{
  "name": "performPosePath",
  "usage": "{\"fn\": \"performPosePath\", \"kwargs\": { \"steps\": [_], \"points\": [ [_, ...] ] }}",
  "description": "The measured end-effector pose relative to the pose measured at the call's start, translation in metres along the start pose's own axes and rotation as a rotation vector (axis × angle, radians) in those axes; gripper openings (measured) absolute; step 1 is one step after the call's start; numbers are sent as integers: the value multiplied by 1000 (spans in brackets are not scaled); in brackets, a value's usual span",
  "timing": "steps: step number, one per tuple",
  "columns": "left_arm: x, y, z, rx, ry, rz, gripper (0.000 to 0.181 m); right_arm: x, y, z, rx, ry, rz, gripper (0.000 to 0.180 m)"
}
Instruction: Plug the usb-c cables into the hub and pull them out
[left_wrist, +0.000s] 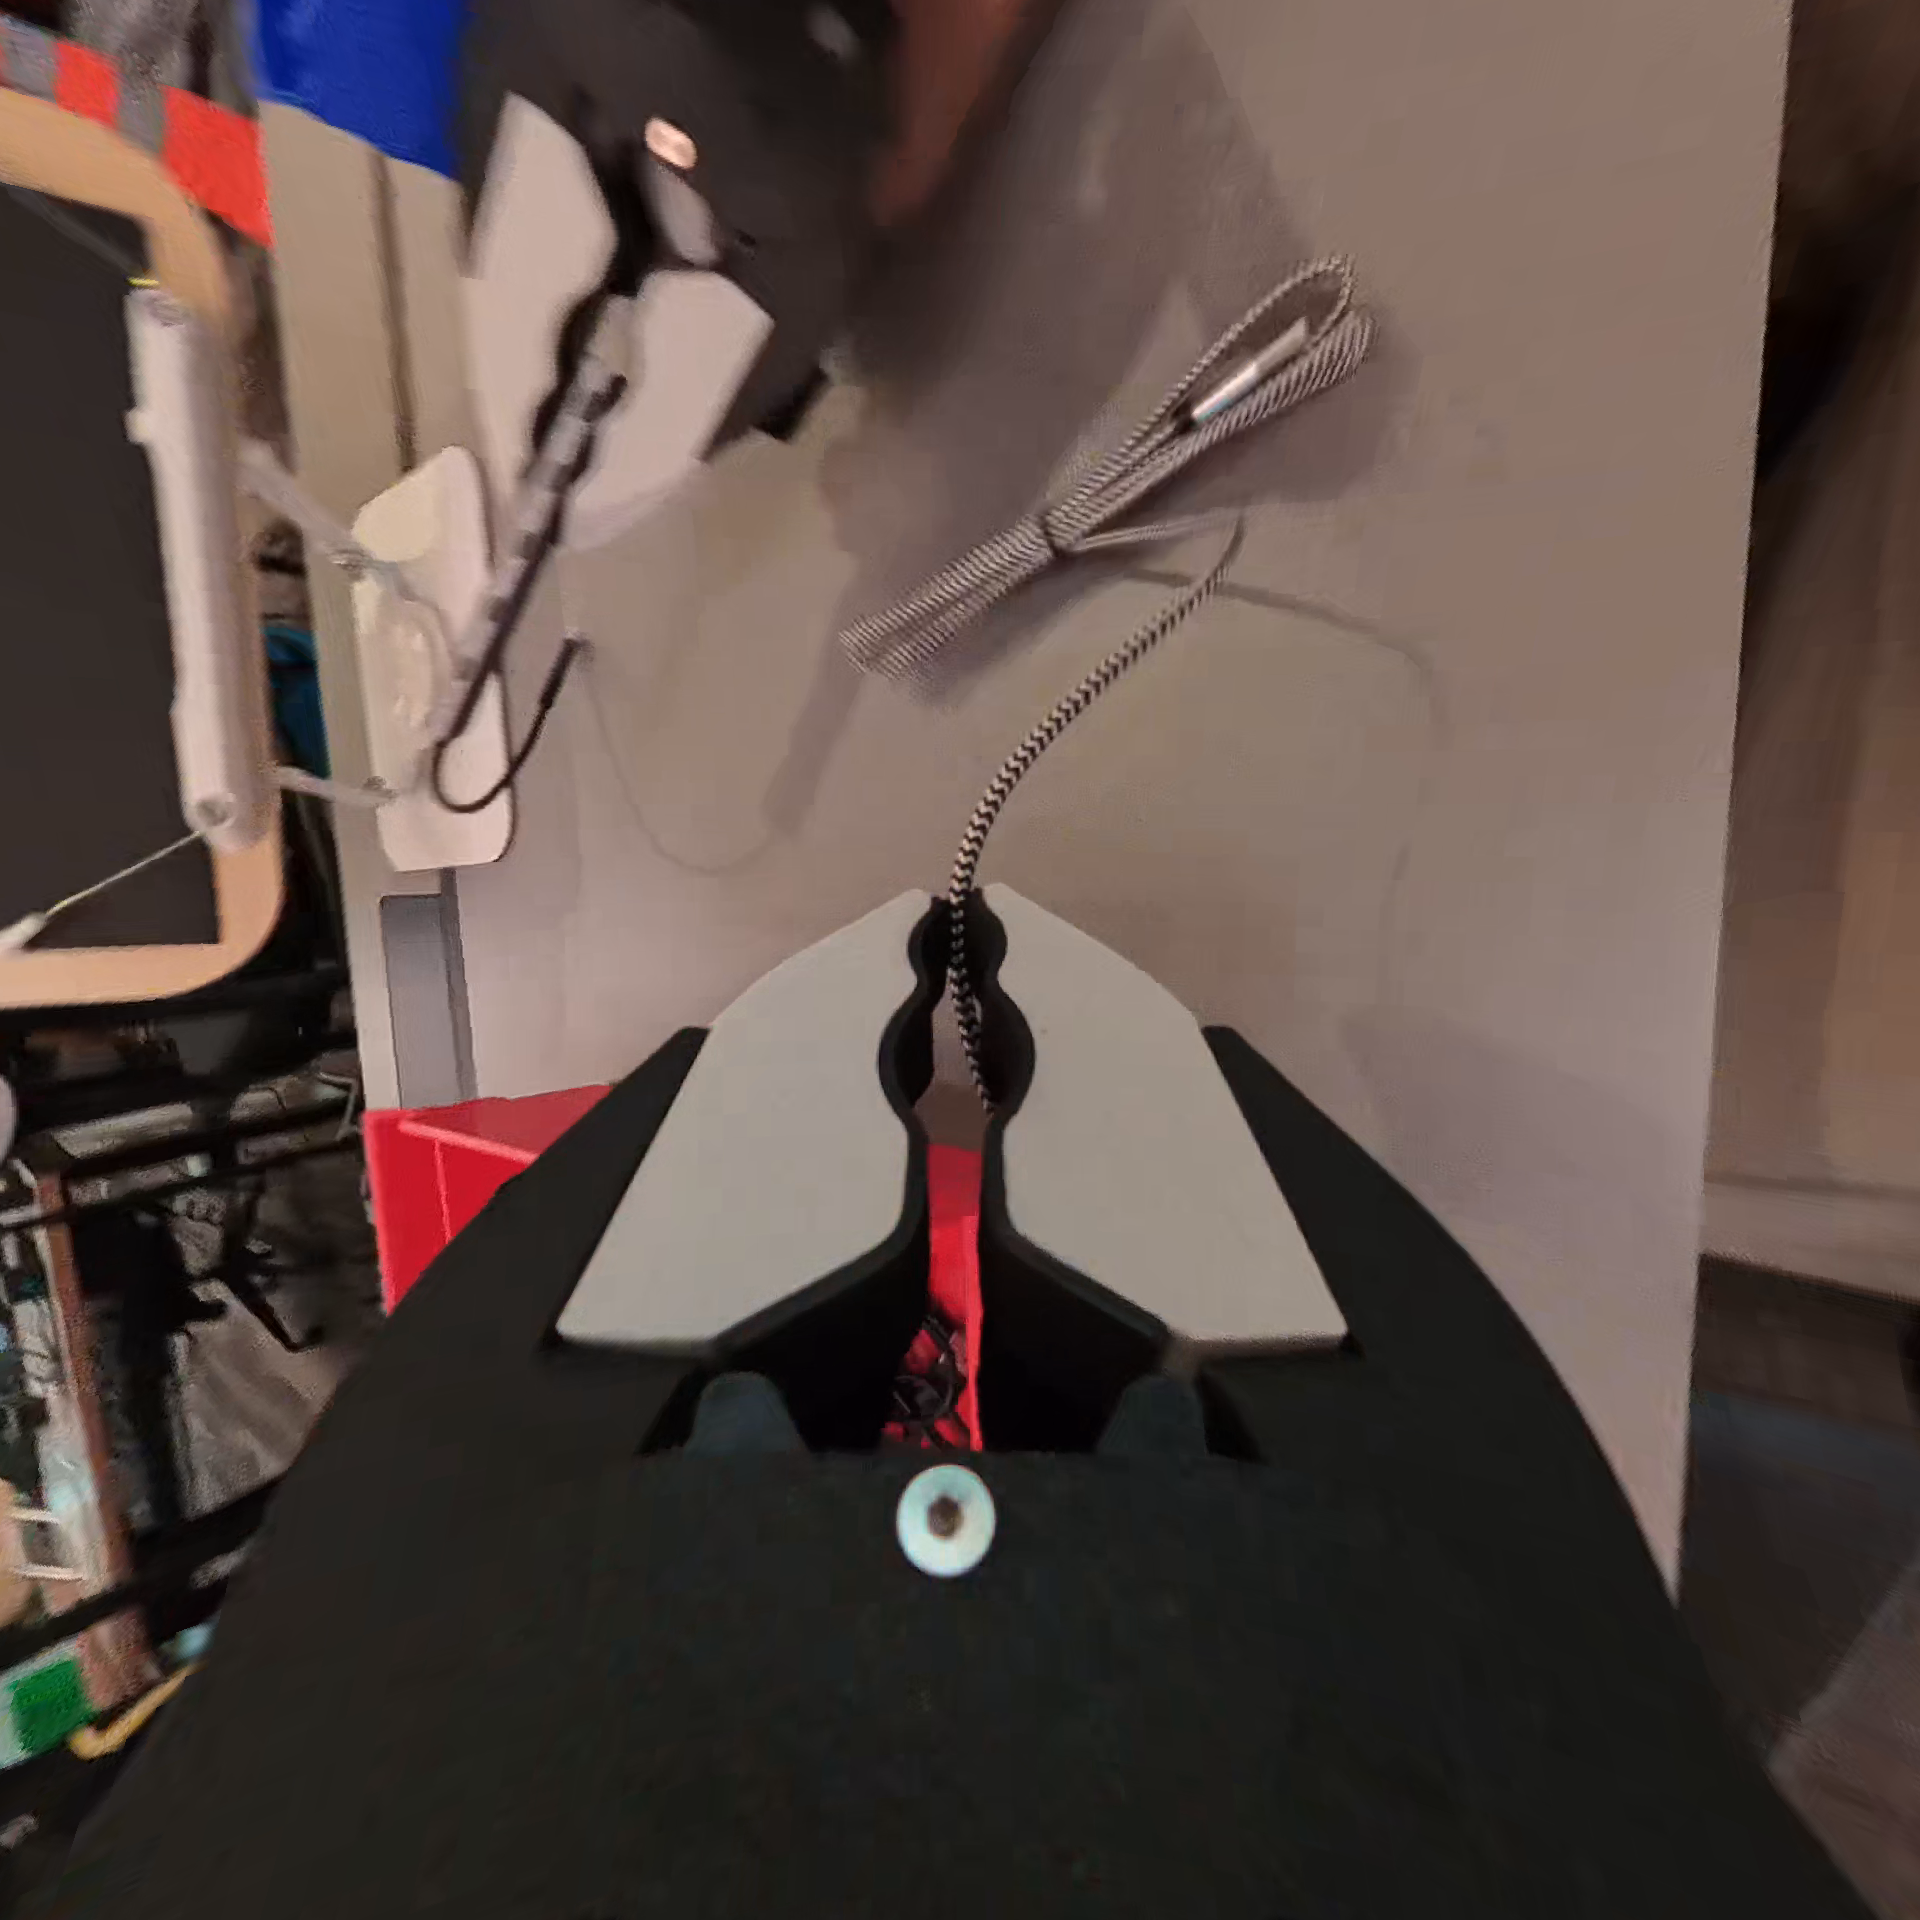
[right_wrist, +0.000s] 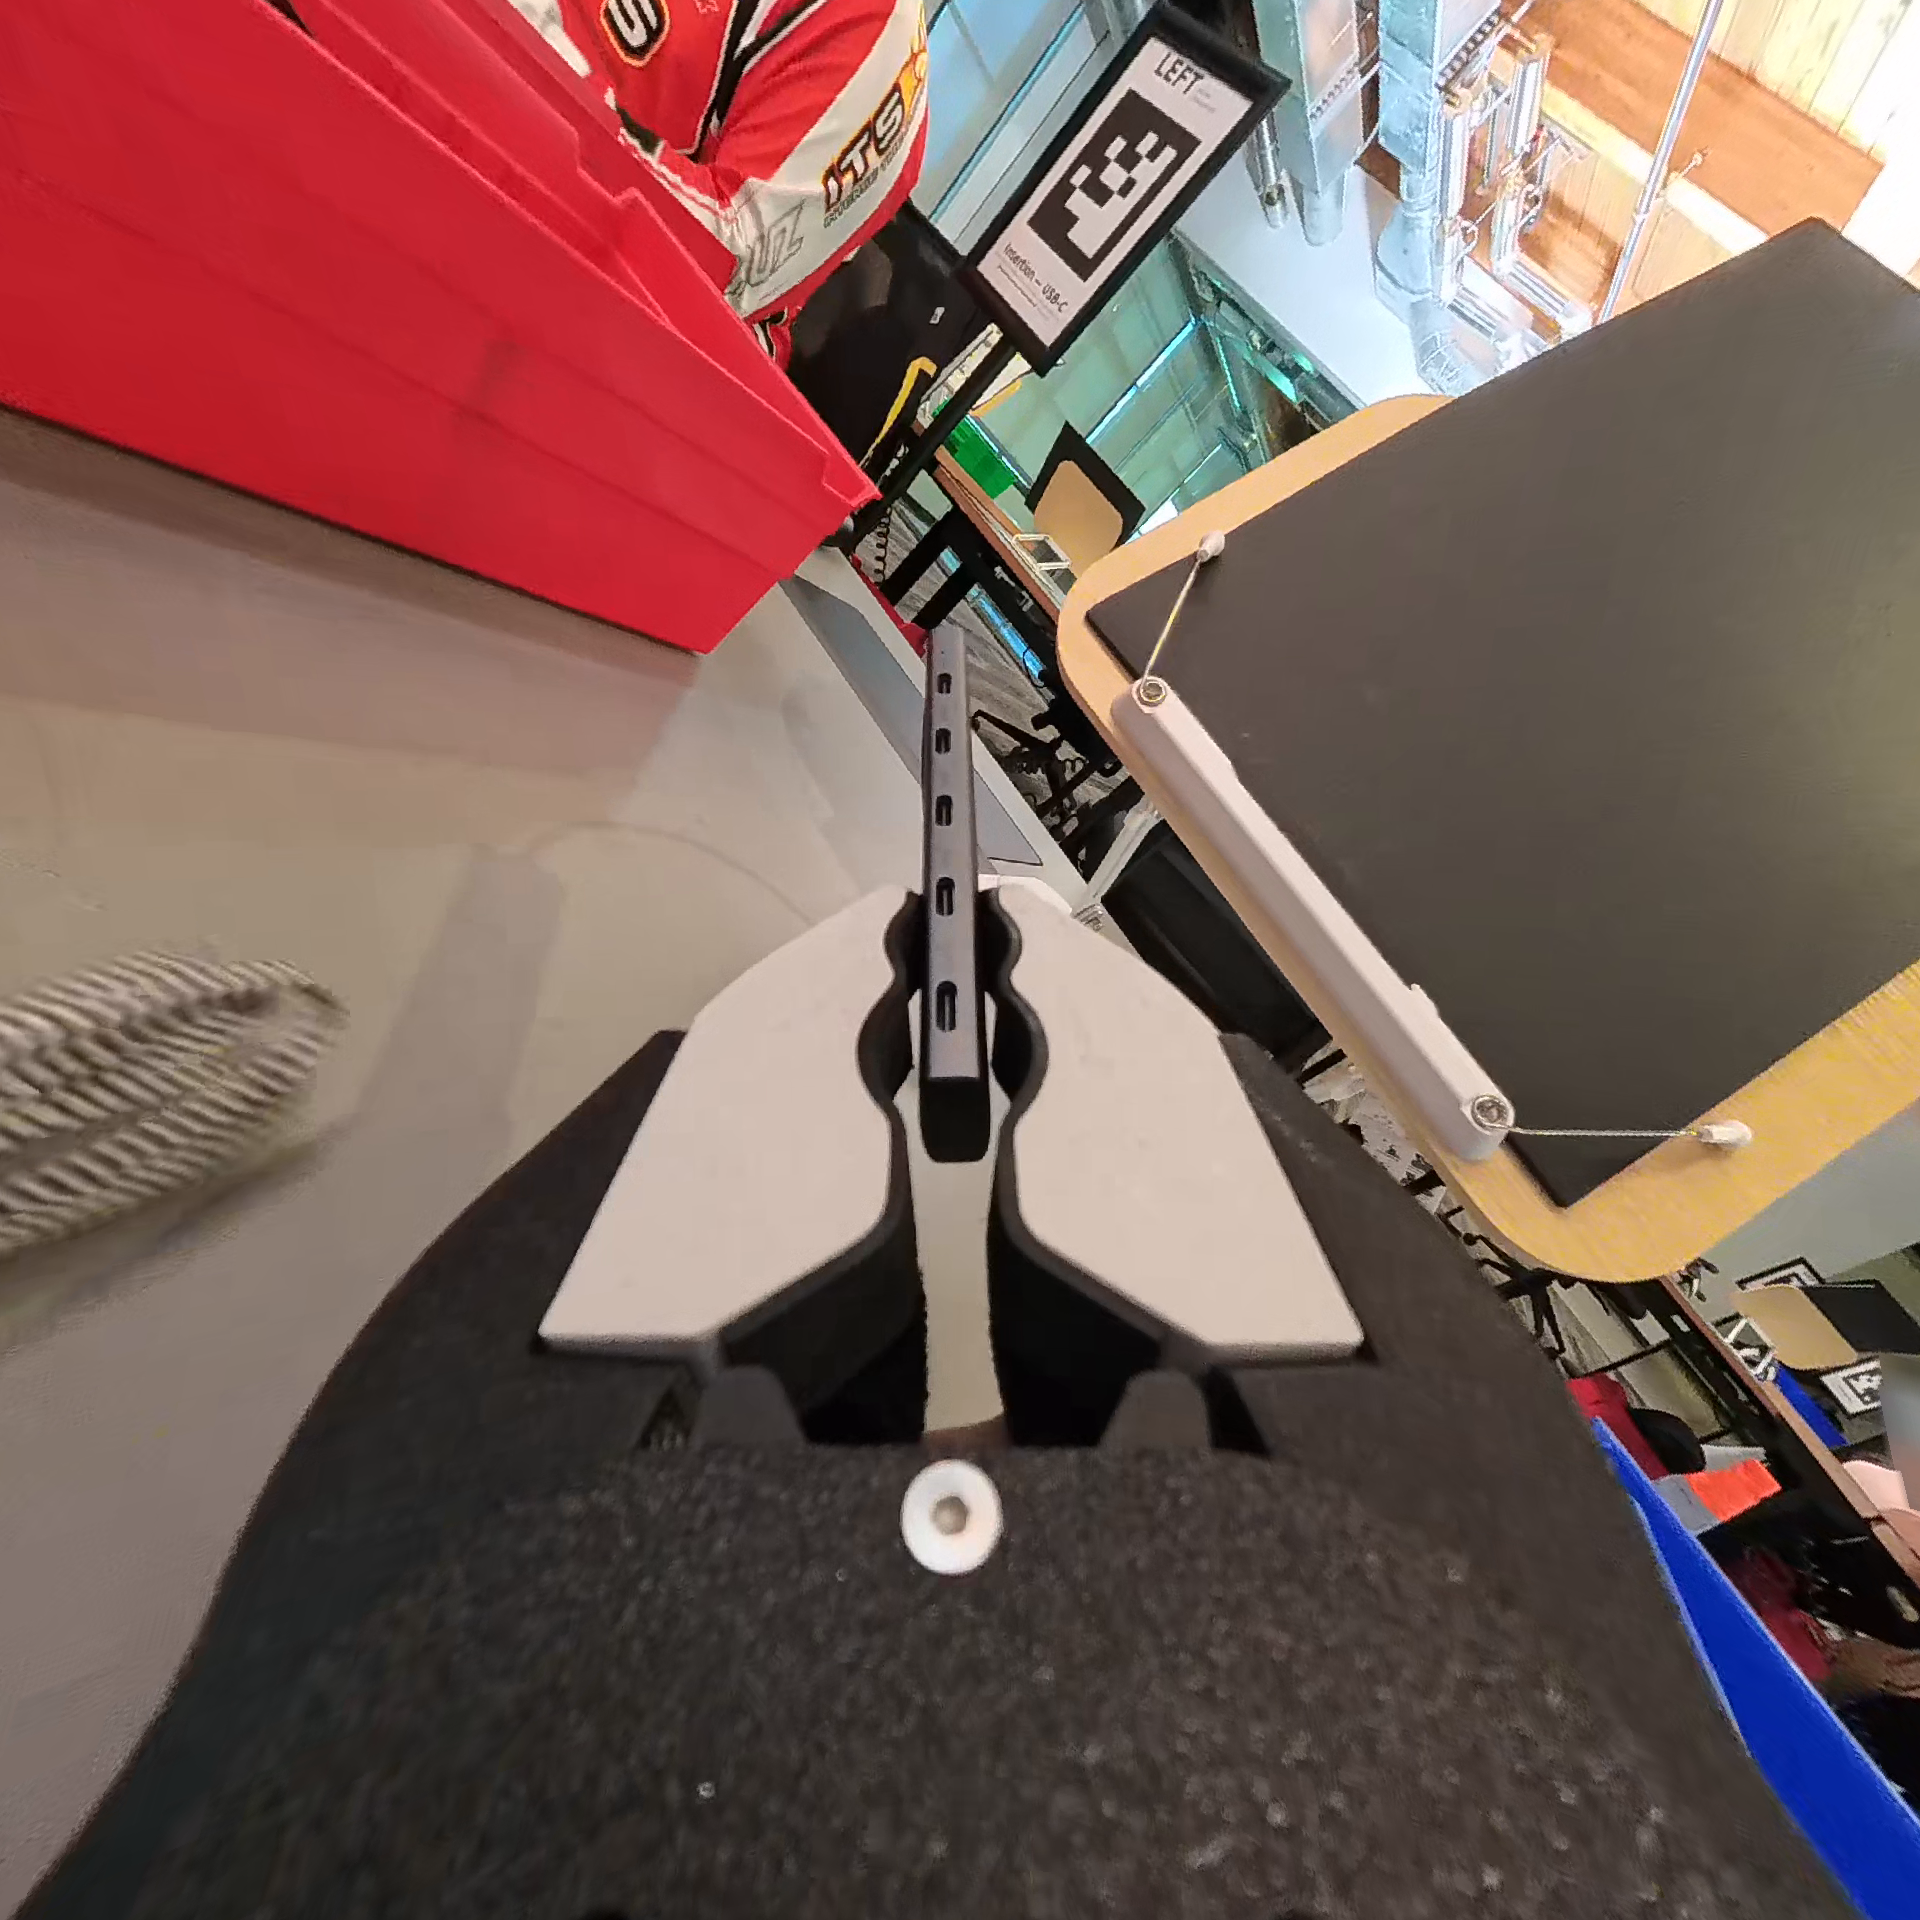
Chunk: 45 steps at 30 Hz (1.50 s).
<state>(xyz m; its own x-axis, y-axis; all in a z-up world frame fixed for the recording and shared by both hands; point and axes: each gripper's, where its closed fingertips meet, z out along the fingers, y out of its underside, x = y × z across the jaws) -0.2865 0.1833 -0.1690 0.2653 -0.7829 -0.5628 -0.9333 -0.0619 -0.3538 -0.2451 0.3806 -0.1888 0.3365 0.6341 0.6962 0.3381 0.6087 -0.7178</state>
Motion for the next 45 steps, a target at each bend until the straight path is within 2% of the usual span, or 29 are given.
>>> {"fn": "performPosePath", "kwargs": {
  "steps": [5, 8, 11, 14, 15, 17, 18, 20, 22, 25, 30, 34, 36, 37, 39, 41, 45],
  "points": [
    [31, 32, 23, -154, 21, 139, 2, -4, 0, 1, -3, -11, -24, 9],
    [43, 44, 22, -194, -20, -12, 7, -6, 0, 1, -5, -16, -34, 9],
    [47, 56, 4, -152, -120, -361, 16, -7, -1, 1, -5, -18, -36, 10],
    [45, 77, -24, -98, -323, -896, 18, -7, 0, 2, -8, -18, -37, 10],
    [50, 75, -30, -31, -352, -1102, 19, -7, 0, 2, -9, -18, -36, 10],
    [59, 52, -29, 212, -335, -1450, 28, -8, 0, 3, -9, -21, -35, 10],
    [58, 40, -26, 321, -335, -1561, 32, -8, 0, 3, -9, -24, -35, 10],
    [52, 33, -16, 398, -435, -1689, 52, -10, 0, 3, -11, -32, -35, 10],
    [45, 41, -2, 385, -572, -1777, 54, -11, 0, 3, -10, -36, -39, 10],
    [43, 56, 20, 304, -673, -1910, 49, -11, 0, 2, -13, -36, -36, 10],
    [38, 68, 46, 229, -680, -2085, 50, -9, 1, 2, -16, -42, -11, 10],
    [32, 79, 57, 233, -657, -2184, 46, -10, 1, 3, -15, -53, -7, 10],
    [34, 87, 65, 223, -617, -2249, 32, -11, 1, 3, -13, -58, -8, 10],
    [33, 87, 69, 260, -565, -2273, 15, -12, 1, 3, -11, -61, -9, 10],
    [29, 83, 71, 385, -474, -2329, 5, -12, 1, 3, -9, -65, -10, 10],
    [23, 73, 69, 446, -422, -2254, 3, -12, 0, 3, -7, -65, -6, 10],
    [17, 28, 61, 485, -261, -1892, 2, -9, -1, 2, 2, -57, 4, 9]
  ]
}}
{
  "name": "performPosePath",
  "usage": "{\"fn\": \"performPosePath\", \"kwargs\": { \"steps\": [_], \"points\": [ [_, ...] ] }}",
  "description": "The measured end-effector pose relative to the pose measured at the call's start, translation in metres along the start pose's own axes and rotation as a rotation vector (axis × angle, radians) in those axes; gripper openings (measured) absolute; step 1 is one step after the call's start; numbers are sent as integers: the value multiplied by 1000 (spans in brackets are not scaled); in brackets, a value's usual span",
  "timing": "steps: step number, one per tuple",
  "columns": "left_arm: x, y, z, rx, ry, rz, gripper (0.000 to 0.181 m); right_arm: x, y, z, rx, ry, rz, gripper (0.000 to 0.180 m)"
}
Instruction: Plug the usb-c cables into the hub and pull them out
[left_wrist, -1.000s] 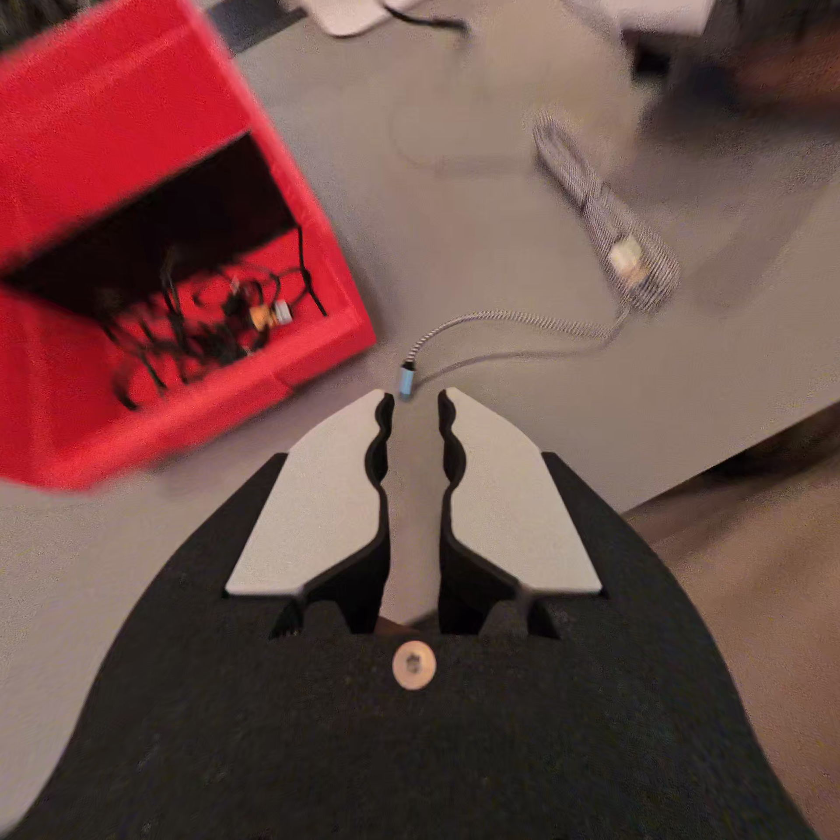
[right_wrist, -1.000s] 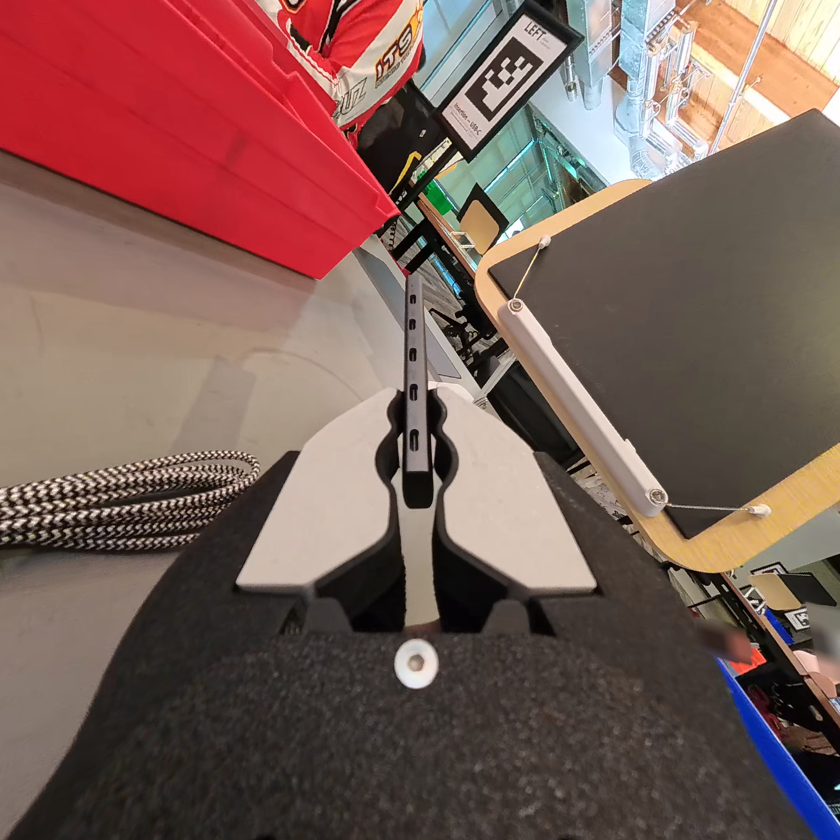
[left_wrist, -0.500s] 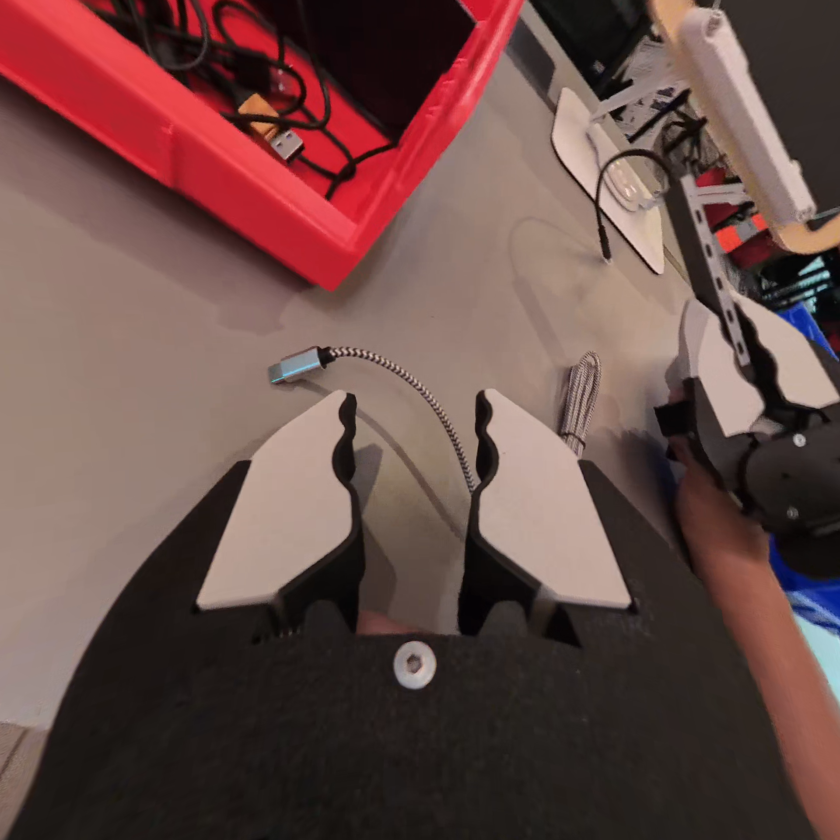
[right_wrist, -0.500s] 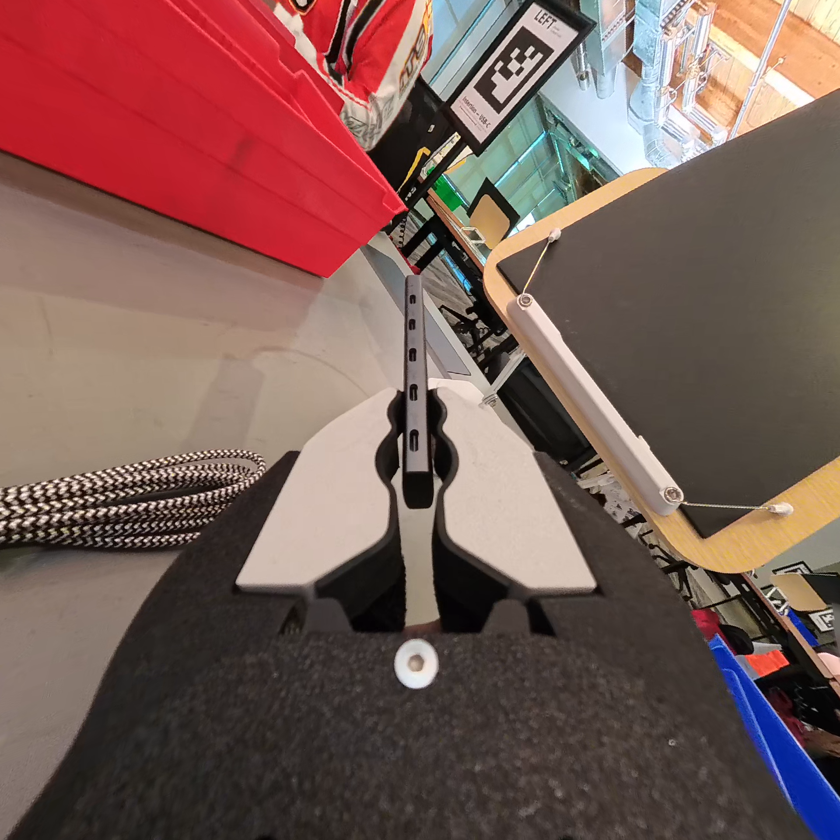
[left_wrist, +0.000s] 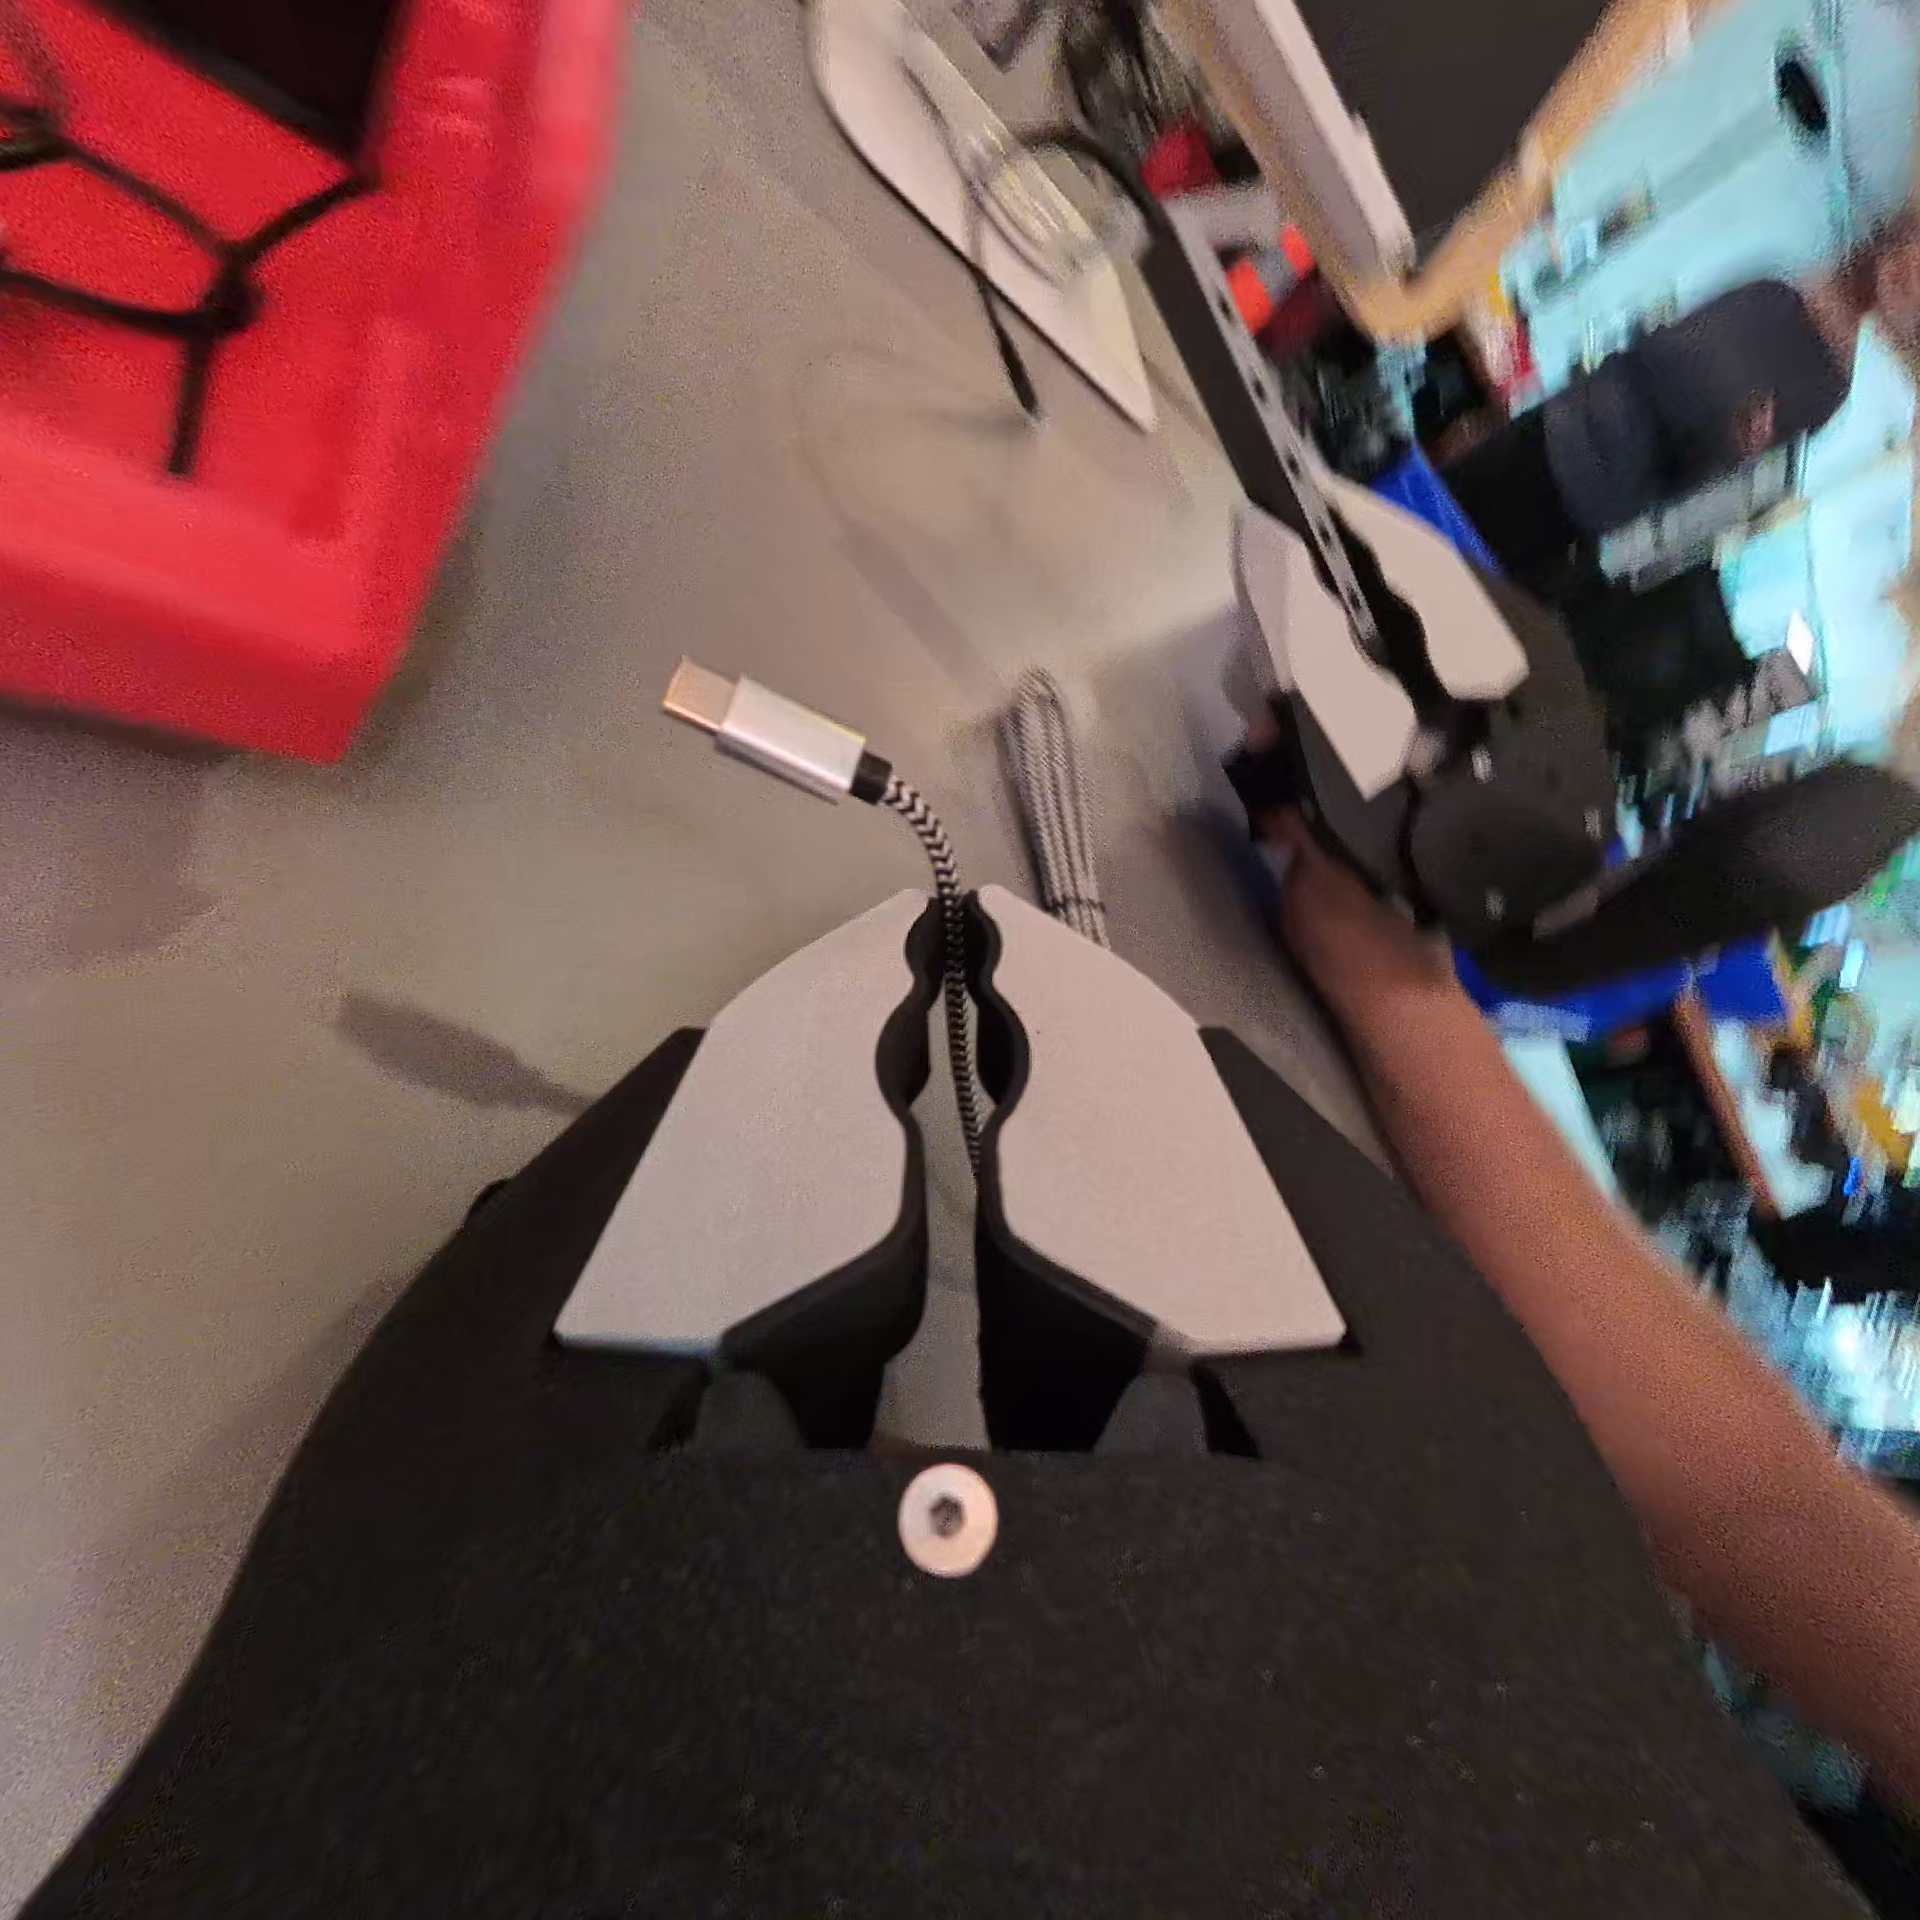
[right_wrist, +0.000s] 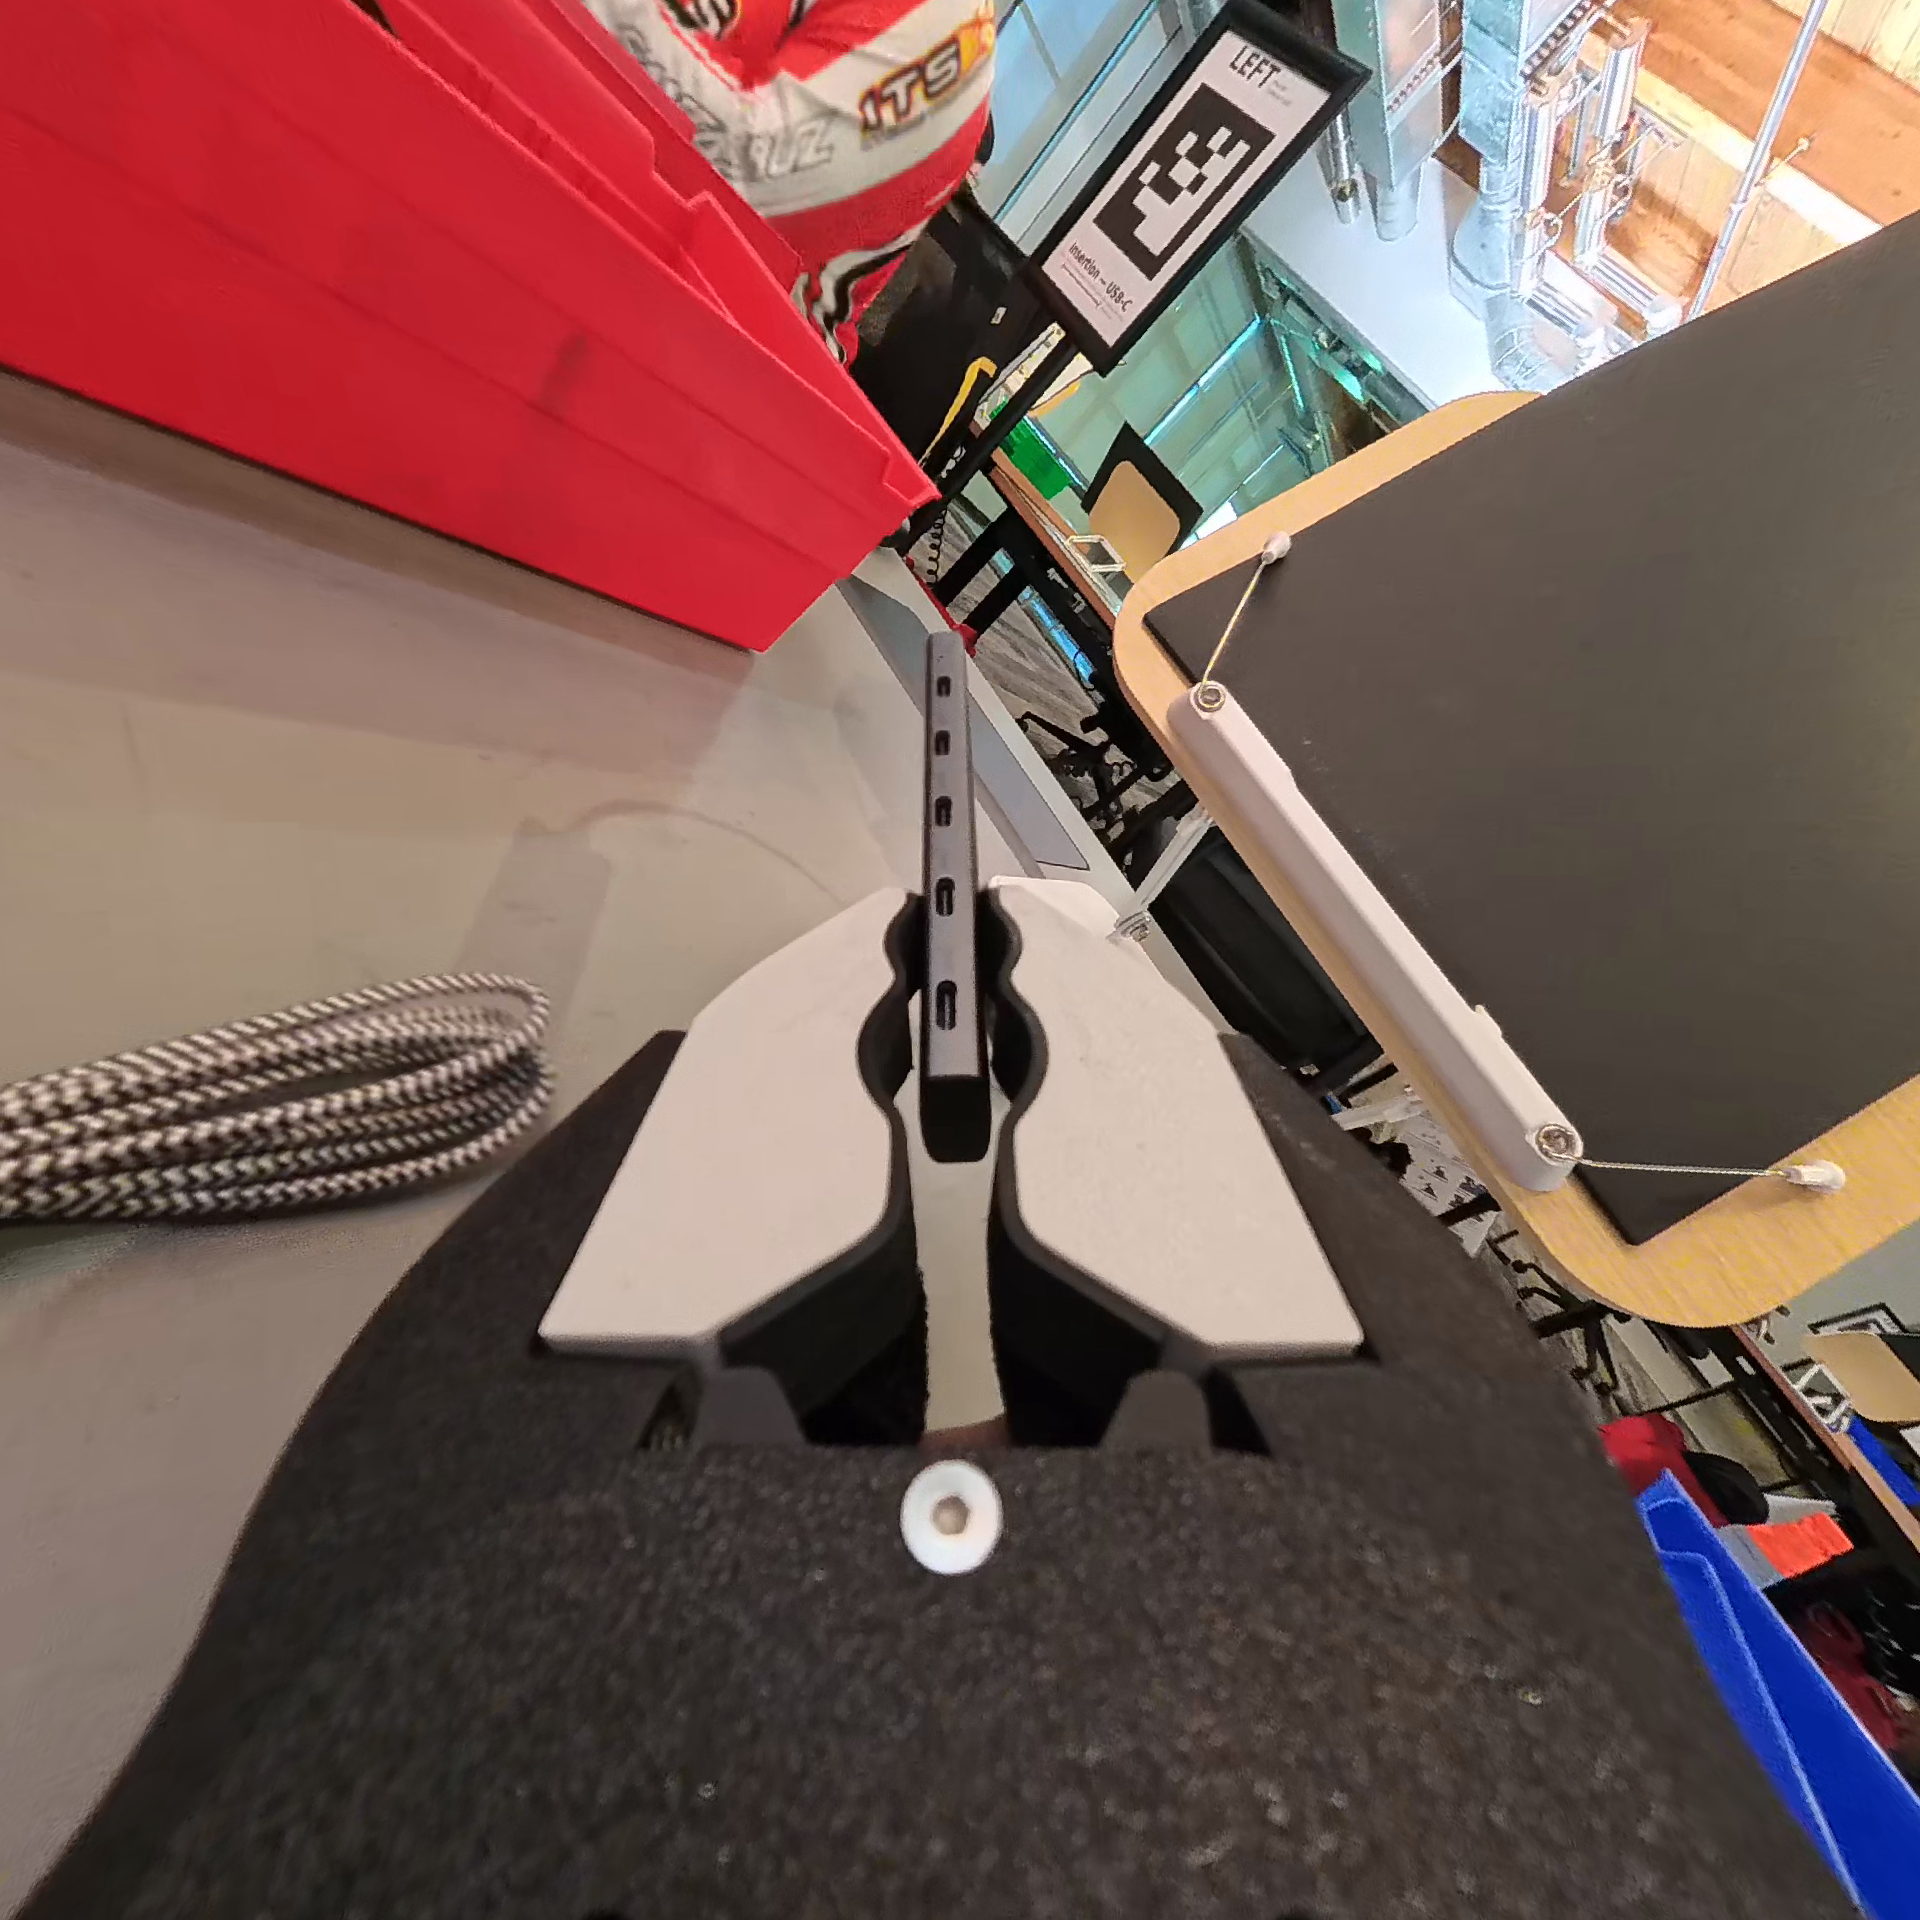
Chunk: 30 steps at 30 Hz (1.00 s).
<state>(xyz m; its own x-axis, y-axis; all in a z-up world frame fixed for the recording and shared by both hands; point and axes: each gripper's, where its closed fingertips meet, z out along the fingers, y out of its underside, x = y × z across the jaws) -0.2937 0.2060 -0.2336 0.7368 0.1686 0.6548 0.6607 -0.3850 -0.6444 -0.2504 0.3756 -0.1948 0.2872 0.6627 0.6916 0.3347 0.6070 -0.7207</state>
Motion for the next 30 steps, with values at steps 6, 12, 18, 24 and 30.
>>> {"fn": "performPosePath", "kwargs": {
  "steps": [6, 12, 18, 24, 30],
  "points": [
    [50, 8, -2, -295, 194, 466, 2, -3, -10, -7, 61, -4, -91, 9],
    [65, 5, 2, -762, 321, 944, 2, -16, -27, -21, 152, -21, -287, 9],
    [65, 12, 6, -1172, 344, 1110, 2, -21, -26, -20, 133, -2, -386, 10],
    [62, 15, 22, -1349, 278, 1203, 2, -32, -27, -21, 129, 2, -504, 9],
    [59, 14, 28, -1414, 254, 1227, 2, -39, -30, -22, 135, -9, -520, 10]
  ]
}}
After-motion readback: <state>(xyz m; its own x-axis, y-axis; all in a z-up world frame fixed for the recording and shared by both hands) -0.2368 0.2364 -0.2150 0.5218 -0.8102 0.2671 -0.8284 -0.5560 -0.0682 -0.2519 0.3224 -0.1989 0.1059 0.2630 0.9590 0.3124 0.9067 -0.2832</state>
